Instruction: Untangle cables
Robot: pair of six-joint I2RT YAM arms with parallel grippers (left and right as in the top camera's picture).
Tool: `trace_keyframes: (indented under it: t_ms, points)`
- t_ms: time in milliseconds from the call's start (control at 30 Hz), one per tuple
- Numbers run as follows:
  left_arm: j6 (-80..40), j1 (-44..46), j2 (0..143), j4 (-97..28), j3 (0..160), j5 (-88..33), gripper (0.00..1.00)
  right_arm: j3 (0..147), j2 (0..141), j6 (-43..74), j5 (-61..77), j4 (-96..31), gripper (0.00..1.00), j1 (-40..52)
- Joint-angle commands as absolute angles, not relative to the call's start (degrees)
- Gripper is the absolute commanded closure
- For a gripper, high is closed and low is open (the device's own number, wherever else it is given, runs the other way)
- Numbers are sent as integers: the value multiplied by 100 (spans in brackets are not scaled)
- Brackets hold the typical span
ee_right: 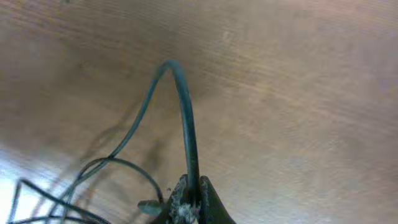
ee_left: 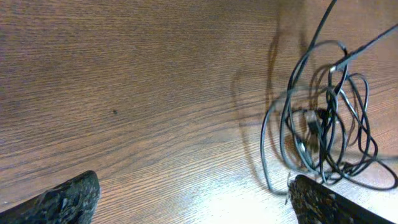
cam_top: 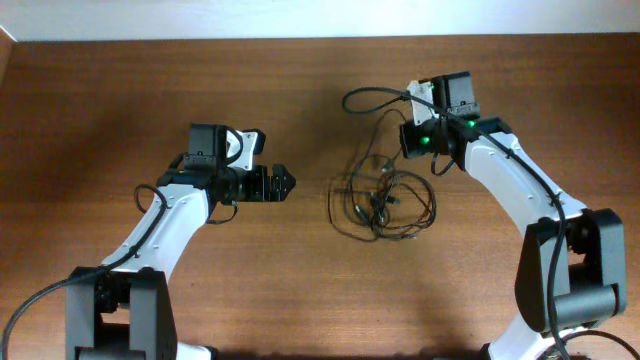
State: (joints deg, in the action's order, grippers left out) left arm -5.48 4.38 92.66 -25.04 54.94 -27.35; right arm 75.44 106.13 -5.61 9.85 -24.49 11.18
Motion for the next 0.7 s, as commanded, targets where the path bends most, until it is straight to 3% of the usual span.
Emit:
trace_keyframes:
  t_ms: [0, 167, 267, 367, 567, 667]
  points:
    - [-576, 451, 9181, -2512, 5441, -2711, 1, 7647, 10538, -1166, 683, -2174, 96, 1116]
    - [-576, 451, 9181, -2512, 5441, -2711, 1, 7631, 10818, -707, 849, -1313, 96, 1116]
    - [-576, 451, 9181, -2512, 5441, -2711, 1, 7631, 10866, -250, 2224, -1048, 96, 1111]
    - [-576, 451, 9181, -2512, 5441, -2711, 1, 7631, 10908, -220, 2665, -812, 96, 1111]
    - [-576, 451, 9181, -2512, 5441, -2711, 1, 7631, 10912, 2467, 2676, -556, 96, 801]
    - [-576, 451, 9181, -2512, 5441, -2711, 1, 7629, 10914, 2495, 1994, -633, 96, 541]
